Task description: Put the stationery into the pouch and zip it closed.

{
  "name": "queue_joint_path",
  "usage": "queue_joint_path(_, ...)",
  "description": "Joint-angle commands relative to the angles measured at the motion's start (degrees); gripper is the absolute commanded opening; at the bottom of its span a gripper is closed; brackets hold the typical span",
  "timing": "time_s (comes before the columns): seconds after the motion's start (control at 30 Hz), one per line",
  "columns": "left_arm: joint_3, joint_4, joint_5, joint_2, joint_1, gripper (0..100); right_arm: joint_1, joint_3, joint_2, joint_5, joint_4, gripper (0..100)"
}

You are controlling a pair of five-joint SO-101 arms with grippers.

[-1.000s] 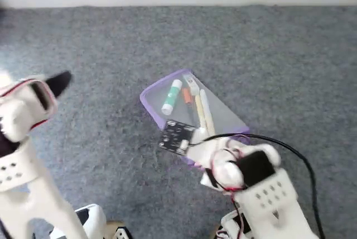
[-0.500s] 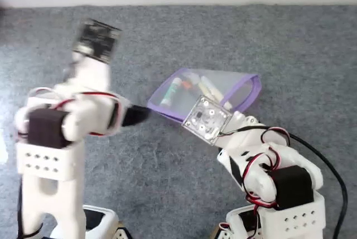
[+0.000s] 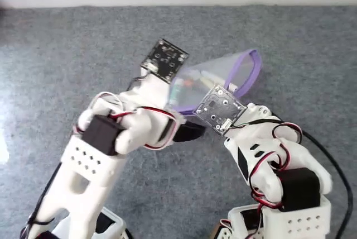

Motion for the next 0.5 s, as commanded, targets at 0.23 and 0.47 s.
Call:
queue_joint_path(0.23, 13.76, -25.05, 1.32, -1.23, 1.58, 37, 0.57, -3.52, -1.63, 0.44, -1.36, 0.9)
queue_joint_path(0.47, 17.45, -34.81, 3.96, -1.05, 2.02, 37, 0.22, -3.52, -1.63, 0.53, -1.27, 0.9)
